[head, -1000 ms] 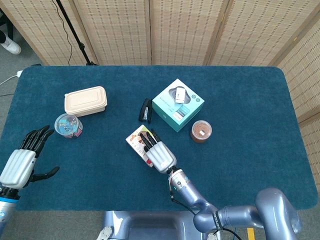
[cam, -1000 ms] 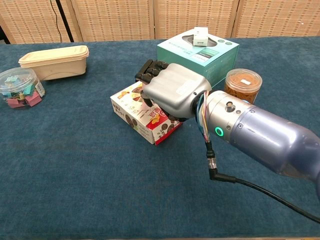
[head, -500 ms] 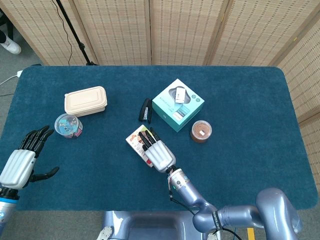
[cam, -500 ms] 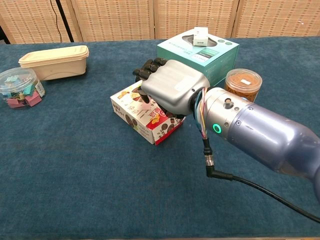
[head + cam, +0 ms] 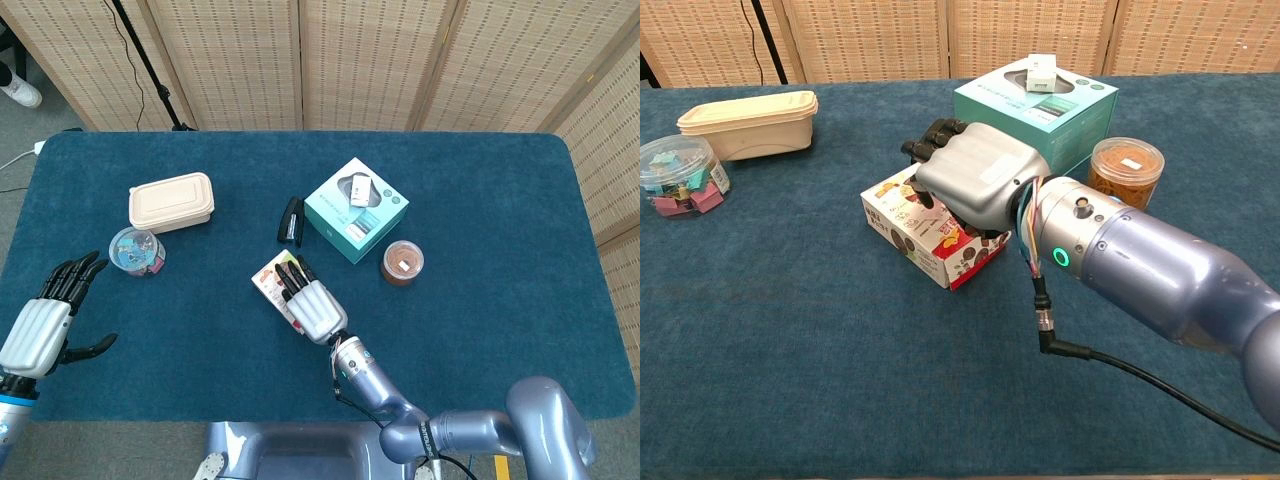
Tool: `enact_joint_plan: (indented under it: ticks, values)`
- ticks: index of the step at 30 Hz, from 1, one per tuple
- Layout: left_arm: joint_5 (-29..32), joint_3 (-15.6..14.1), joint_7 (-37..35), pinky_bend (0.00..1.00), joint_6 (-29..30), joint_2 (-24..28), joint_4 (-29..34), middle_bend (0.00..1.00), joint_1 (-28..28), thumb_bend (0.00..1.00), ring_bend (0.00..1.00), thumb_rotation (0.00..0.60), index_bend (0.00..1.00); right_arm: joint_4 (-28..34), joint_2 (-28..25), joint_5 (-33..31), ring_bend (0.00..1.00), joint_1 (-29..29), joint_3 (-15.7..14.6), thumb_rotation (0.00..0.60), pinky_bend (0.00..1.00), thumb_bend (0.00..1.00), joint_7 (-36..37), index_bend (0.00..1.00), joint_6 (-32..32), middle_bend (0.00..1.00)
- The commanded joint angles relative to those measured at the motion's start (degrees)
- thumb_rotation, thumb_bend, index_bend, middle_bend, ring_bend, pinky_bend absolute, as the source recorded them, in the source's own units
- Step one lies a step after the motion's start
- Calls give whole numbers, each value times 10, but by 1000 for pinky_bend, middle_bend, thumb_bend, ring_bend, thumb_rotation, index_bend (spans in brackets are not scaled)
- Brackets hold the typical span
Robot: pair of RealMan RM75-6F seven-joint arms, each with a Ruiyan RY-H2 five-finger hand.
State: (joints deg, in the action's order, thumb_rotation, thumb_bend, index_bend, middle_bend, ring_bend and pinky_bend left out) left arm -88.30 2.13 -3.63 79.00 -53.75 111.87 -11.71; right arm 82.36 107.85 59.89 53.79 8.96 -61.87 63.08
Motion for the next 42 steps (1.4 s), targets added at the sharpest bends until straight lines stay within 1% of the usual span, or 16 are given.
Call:
enact_joint_plan:
  ticks: [1,13,30,42]
  values:
    - [1,0,0,0,0,0,1,0,0,194,0,600,0,1,0,0,0,0,-2,600,0,1000,-1,309,-1,0]
    - [1,1,-4,0,0,2,0,0,0,193,0,600,0,-9,5,-4,0,1,-4,600,0,1000,-6,312,-5,0]
    - [-3,-1,-3,0,1,1,0,0,1,194,0,600,0,3,-1,10,0,-9,-18,600,0,1000,-7,336,3,0]
    - [-3,-1,-6,0,1,2,-1,0,1,194,0,600,0,-3,14,5,0,-3,-8,600,0,1000,-16,334,-1,0]
